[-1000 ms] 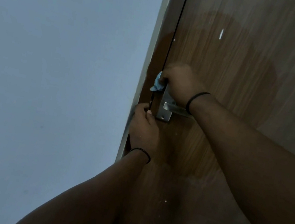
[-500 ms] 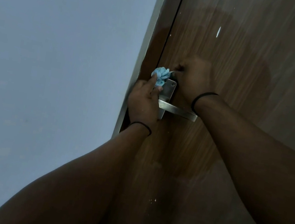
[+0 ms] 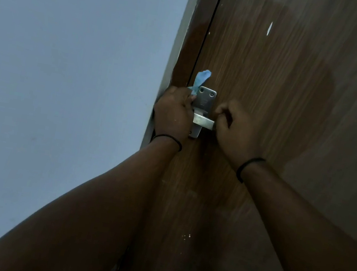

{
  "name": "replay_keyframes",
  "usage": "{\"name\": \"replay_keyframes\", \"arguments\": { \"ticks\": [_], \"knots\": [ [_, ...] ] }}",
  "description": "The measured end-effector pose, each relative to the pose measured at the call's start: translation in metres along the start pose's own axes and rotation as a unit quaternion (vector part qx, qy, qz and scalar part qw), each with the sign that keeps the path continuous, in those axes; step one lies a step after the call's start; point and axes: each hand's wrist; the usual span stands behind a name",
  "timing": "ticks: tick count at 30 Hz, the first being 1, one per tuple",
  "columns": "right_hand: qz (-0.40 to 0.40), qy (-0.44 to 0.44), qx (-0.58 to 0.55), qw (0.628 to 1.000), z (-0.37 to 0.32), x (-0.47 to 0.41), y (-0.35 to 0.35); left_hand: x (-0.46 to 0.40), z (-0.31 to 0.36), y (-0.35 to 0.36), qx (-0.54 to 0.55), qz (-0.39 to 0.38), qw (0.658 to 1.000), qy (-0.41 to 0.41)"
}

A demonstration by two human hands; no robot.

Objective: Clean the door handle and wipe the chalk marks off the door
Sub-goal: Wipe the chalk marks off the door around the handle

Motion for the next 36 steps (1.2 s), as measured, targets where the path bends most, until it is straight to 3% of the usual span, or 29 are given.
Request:
{"name": "replay_keyframes", "arguments": {
  "ticks": [12,17,20,24,31,36],
  "knots": [
    [-0.057,0.049,0.077,0.994,-0.001,0.005,0.009,0.043,-0.026,-0.006,-0.015,-0.061,0.997,-0.052],
    [-0.069,0.061,0.086,0.992,-0.004,0.004,0.008,0.025,-0.016,-0.012,-0.003,-0.111,0.992,0.052],
    [-0.069,0.059,0.089,0.992,-0.004,0.005,0.008,0.027,-0.023,-0.012,-0.042,-0.084,0.993,0.072],
    [-0.068,0.056,0.099,0.991,-0.004,0.005,0.009,0.054,-0.027,-0.006,-0.024,-0.07,0.997,-0.005],
    [-0.06,0.053,0.106,0.991,-0.004,0.006,0.01,0.048,-0.028,-0.008,0.043,-0.023,0.997,-0.053],
    [-0.053,0.063,0.093,0.992,-0.002,0.005,0.012,0.011,-0.007,-0.005,0.029,0.01,0.999,0.033]
  ]
}}
Point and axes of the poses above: each hand's wrist, its own x-axis away from the middle knuckle, its own y-axis out of the palm, z = x × y, and after that the axes turned 5 degrees about z, right-handed
